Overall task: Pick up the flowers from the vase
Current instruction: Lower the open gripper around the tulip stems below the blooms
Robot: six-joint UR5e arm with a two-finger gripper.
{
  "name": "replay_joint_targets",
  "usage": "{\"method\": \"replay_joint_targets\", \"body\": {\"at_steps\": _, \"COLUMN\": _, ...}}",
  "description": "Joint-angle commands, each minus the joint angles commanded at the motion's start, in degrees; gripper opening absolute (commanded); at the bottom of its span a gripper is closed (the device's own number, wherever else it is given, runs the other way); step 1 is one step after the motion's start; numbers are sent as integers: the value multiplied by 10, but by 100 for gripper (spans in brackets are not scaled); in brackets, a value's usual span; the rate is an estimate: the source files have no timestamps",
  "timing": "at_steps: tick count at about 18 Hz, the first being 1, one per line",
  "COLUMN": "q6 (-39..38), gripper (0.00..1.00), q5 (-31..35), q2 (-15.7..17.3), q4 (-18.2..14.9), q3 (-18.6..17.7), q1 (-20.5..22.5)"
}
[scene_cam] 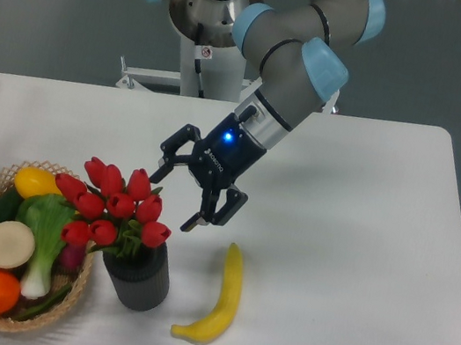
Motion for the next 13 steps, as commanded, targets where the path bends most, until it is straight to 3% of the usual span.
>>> {"method": "replay_joint_targets", "body": {"at_steps": 3, "q6": -1, "gripper": 100, "q5": -2, "q2": -17, "q4": 25, "q3": 0, "q1": -18}}
{"method": "replay_joint_targets", "body": {"at_steps": 13, "q6": -11, "gripper": 100, "q5": -2, "q2": -36, "q4": 25, "q3": 22, "q1": -32}}
